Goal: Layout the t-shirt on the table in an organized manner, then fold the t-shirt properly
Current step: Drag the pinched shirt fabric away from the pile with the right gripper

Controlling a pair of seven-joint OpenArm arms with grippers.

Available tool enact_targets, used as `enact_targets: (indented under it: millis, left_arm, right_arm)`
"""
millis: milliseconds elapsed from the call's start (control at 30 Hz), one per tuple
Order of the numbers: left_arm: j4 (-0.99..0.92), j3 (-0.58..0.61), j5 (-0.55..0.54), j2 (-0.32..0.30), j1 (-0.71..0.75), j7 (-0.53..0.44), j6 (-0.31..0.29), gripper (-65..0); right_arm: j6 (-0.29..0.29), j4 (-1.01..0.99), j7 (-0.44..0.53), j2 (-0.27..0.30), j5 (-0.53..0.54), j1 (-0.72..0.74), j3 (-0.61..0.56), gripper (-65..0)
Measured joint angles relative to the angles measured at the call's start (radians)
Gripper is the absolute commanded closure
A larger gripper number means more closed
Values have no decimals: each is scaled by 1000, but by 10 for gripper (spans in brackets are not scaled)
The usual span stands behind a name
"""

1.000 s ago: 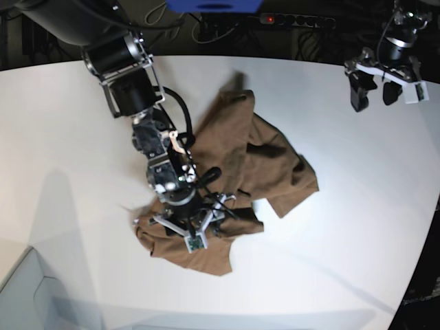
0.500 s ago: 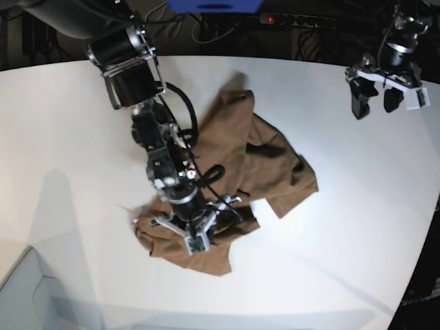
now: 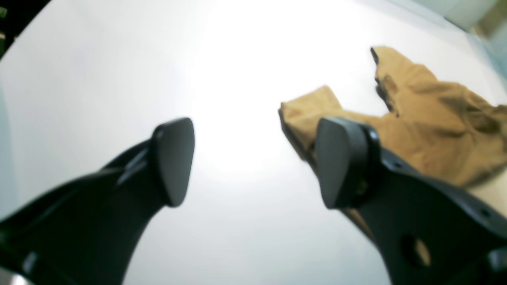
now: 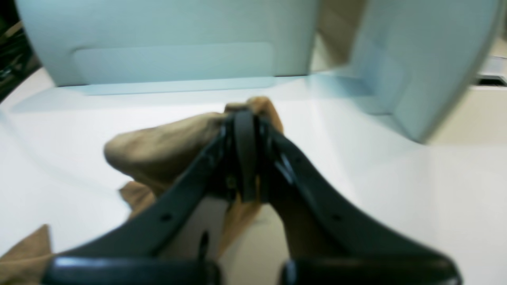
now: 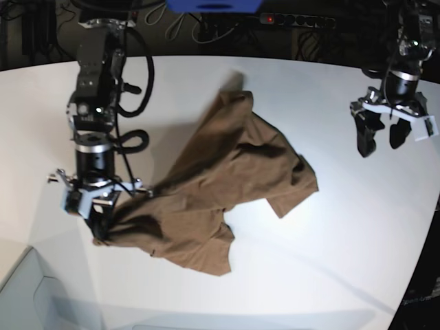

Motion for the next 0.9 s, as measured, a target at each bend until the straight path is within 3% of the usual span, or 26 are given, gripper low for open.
enact_targets:
  millis: [233, 400, 667, 900]
  left_arm:
    - [-10, 26, 1, -2, -126, 0, 3, -461]
    - [-35, 45, 3, 1, -214, 142, 1, -461]
    - [-104, 43, 15, 104, -288, 267, -2, -462]
    - [-180, 92, 16, 150, -299, 262, -5, -462]
  right_arm:
    - [0, -63, -8, -3, 0, -24, 246, 0]
    - [0, -123, -20, -6, 0, -28, 359, 0]
    - [0, -142, -43, -29, 0, -48, 382, 0]
    - [0, -141, -43, -71, 0, -81, 377, 0]
